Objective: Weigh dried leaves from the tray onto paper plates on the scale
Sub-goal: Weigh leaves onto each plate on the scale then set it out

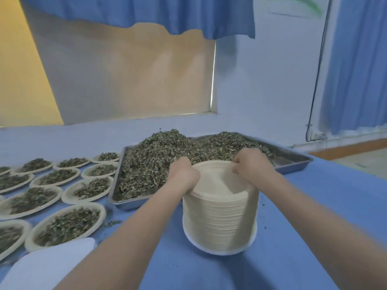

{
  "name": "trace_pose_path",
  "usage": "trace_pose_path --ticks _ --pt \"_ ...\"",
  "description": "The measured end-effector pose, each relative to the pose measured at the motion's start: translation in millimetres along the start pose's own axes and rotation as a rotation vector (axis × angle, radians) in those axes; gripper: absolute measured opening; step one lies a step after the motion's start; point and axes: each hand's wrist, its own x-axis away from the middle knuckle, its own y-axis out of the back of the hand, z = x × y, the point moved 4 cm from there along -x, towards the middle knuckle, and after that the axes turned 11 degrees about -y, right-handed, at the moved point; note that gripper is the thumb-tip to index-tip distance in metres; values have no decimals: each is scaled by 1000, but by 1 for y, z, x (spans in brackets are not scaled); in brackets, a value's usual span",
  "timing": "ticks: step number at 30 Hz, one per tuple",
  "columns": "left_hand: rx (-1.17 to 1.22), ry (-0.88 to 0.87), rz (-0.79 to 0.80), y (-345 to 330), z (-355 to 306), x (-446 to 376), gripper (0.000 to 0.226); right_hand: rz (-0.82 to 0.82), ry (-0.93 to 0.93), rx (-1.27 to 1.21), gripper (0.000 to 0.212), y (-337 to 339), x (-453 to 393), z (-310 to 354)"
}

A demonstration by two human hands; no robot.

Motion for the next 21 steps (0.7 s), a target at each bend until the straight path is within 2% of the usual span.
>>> trace_pose_path --ticks 7,9,10,13,17,21 --pt "-33 -39 14 10 -10 0 23 -50 3 14 22 16 -2 9" --pt "-44 -50 0 18 -12 -1 19 -56 10 -33 12 26 0 10" --pt "-35 -59 -11 24 -13 -3 22 -58 21 -64 7 31 1 11" --pt "-17 -71 -36 46 -10 -4 36 -58 47 -188 15 45 4 20" --pt "-3 -59 -77 82 21 14 32 -80 123 -268 12 49 14 62" --pt "48 49 -120 123 88 48 20 -11 229 -274 21 23 31 136"
